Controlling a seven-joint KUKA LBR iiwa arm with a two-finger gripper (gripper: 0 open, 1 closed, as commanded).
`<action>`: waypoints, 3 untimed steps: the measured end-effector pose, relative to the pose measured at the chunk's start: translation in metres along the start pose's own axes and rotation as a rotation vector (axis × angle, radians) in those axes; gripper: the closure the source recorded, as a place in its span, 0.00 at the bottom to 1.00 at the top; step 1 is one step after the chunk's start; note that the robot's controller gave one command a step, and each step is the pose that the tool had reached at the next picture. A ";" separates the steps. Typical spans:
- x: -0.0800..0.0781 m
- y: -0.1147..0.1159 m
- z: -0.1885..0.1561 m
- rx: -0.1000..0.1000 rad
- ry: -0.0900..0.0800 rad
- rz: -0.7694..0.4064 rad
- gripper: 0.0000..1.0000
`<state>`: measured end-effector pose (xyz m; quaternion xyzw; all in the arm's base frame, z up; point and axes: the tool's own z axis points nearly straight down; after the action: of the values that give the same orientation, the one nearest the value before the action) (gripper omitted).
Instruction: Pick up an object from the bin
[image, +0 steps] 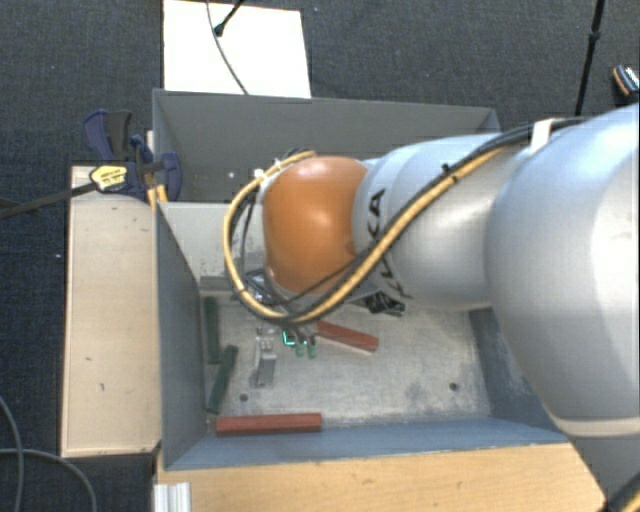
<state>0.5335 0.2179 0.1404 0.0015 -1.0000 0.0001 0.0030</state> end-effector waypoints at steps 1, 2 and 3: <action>-0.021 -0.072 0.074 0.003 -0.003 0.108 0.00; -0.056 -0.115 0.069 -0.001 -0.012 0.248 0.00; -0.056 -0.113 0.069 -0.003 -0.010 0.250 1.00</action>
Offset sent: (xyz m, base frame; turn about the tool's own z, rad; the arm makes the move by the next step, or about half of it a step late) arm 0.0203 -0.0668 -0.0704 0.0999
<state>0.5890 0.1048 0.0710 -0.1233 -0.9924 -0.0010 -0.0022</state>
